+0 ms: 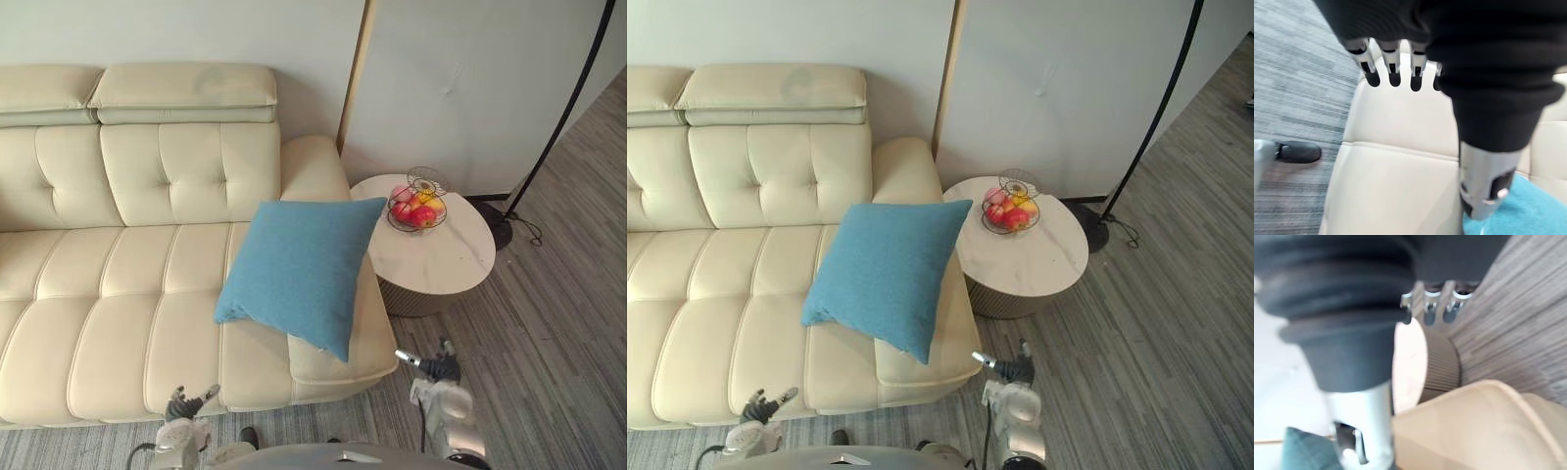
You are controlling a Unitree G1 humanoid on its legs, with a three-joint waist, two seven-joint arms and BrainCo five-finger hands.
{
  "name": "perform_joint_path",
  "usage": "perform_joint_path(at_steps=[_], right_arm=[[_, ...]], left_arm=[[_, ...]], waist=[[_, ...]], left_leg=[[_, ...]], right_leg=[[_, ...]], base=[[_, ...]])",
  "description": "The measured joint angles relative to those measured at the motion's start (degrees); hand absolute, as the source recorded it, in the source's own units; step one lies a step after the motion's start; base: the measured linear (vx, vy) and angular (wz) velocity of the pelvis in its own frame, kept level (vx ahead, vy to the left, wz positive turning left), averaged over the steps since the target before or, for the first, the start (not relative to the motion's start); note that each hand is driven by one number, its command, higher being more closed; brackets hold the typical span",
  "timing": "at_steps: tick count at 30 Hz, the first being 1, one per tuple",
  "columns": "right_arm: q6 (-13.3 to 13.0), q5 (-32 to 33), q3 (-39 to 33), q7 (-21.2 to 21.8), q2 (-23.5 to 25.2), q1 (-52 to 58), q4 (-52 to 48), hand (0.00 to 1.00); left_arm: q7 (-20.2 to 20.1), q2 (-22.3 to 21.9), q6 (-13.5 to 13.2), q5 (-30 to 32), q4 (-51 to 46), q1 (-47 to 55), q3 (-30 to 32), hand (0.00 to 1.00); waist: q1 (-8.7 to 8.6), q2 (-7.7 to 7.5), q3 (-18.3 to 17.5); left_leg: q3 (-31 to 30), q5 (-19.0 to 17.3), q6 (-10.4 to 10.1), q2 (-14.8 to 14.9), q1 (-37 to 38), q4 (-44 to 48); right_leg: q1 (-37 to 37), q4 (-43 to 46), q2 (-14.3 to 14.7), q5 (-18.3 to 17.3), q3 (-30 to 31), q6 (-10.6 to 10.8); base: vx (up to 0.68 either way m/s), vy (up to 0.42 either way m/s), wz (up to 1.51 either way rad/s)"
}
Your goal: Pick up cushions and gather them together orderly.
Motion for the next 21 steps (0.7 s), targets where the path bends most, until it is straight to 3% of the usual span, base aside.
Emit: perform_joint_path(at_steps=[5,9,14,21], right_arm=[[-0.06,-0.05,1.47,0.69,-2.96,-0.7,-4.31,0.0],[-0.11,-0.12,5.31,0.67,-4.14,-4.71,-7.45,0.0],[-0.28,-0.02,11.64,0.38,-3.87,-15.42,-8.35,0.0],[-0.61,1.32,16.24,-2.01,-3.9,-28.24,-7.31,0.0]], left_arm=[[-0.64,4.51,-0.57,-0.06,-4.07,-1.28,-0.31,0.0],[-0.5,6.86,-1.01,-1.37,-7.17,-5.28,-1.66,0.0],[0.97,8.99,-1.66,-5.07,-8.25,-17.47,-4.62,0.0],[2.52,15.16,-2.44,-8.31,-4.67,-34.3,-8.18,0.0]], waist=[[-0.52,0.61,0.02],[-0.47,0.86,0.66],[1.12,0.43,6.78],[2.11,0.31,13.89]], left_leg=[[0.12,0.79,0.14,-0.09,-1.51,-0.41],[0.08,2.31,0.07,0.14,-6.39,-0.38],[0.01,5.69,0.55,0.87,-13.53,0.01],[-0.65,8.34,0.41,1.55,-23.14,1.47]], right_leg=[[-1.69,-0.63,-0.06,0.73,0.5,0.31],[-5.28,-2.7,0.23,3.76,0.59,0.19],[-11.76,-3.81,0.99,8.1,0.73,-0.54],[-21.48,-1.4,1.45,10.1,0.29,-0.99]], base=[[-0.12,0.003,-0.03],[-0.09,0.005,-0.02],[-0.11,0.001,-0.01],[-0.1,-0.001,0.03]])
